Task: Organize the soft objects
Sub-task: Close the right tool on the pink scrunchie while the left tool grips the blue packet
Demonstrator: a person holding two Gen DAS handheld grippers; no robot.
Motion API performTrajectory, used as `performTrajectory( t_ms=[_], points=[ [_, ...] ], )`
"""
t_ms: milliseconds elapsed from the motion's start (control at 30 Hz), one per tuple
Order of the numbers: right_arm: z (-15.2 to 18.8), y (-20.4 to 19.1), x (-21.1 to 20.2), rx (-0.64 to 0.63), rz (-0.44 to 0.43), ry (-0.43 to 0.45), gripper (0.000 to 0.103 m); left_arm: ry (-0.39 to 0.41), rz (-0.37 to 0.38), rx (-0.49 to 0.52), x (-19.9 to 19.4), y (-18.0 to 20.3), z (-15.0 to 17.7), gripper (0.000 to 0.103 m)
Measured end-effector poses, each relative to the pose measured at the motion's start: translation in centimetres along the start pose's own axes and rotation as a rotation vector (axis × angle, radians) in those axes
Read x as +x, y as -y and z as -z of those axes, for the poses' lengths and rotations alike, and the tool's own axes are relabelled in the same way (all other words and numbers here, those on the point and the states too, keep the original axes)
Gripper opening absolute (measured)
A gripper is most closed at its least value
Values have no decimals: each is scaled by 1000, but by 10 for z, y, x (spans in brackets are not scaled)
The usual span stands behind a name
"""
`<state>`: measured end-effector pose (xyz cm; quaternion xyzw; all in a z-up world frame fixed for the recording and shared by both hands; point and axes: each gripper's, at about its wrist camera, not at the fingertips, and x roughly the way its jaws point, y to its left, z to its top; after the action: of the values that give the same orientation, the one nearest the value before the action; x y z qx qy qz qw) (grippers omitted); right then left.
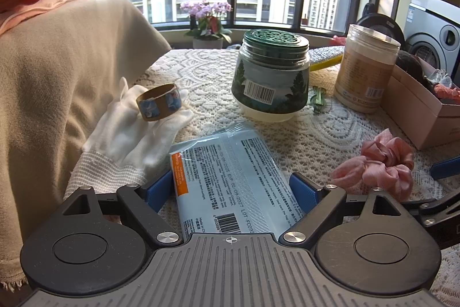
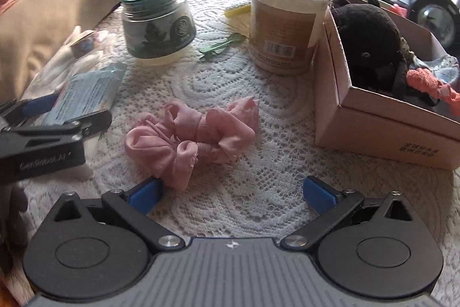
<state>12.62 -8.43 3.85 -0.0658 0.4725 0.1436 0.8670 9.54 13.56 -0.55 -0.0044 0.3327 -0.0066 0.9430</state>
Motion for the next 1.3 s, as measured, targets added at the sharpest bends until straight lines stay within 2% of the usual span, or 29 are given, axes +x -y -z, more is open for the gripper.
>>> performTrajectory(
  t_ms=[300, 467, 600, 767, 1000, 1067, 1167, 1233, 1267, 1300],
  points=[
    [11, -2, -3, 8, 8, 56, 103, -1, -2, -1, 0, 0, 0, 92],
    [18, 3, -4, -43, -32, 116, 103, 0, -3, -1, 0, 0, 0, 92],
    [15, 4, -4, -71, -46, 106, 103, 0, -3, -1, 0, 0, 0, 92],
    [15, -10, -8, -169, -40, 144, 98, 0, -3, -1, 0, 0, 0, 92],
    [-5, -3, 5, -119, -101, 118, 93, 0, -3, -1, 0, 0, 0, 92],
    [-9, -4, 7, -123, -101, 123, 90, 0, -3, -1, 0, 0, 0, 92],
    [-13, -6, 8, -155, -113, 127, 77, 0, -3, -1, 0, 0, 0, 92],
    [-15, -10, 6, -174, -114, 130, 59, 0, -3, -2, 0, 0, 0, 92],
    [-15, -12, 4, -189, -122, 129, 54, 0, -3, -1, 0, 0, 0, 92],
    [-15, -14, 3, -204, -130, 126, 43, 0, -3, -1, 0, 0, 0, 92]
  ],
)
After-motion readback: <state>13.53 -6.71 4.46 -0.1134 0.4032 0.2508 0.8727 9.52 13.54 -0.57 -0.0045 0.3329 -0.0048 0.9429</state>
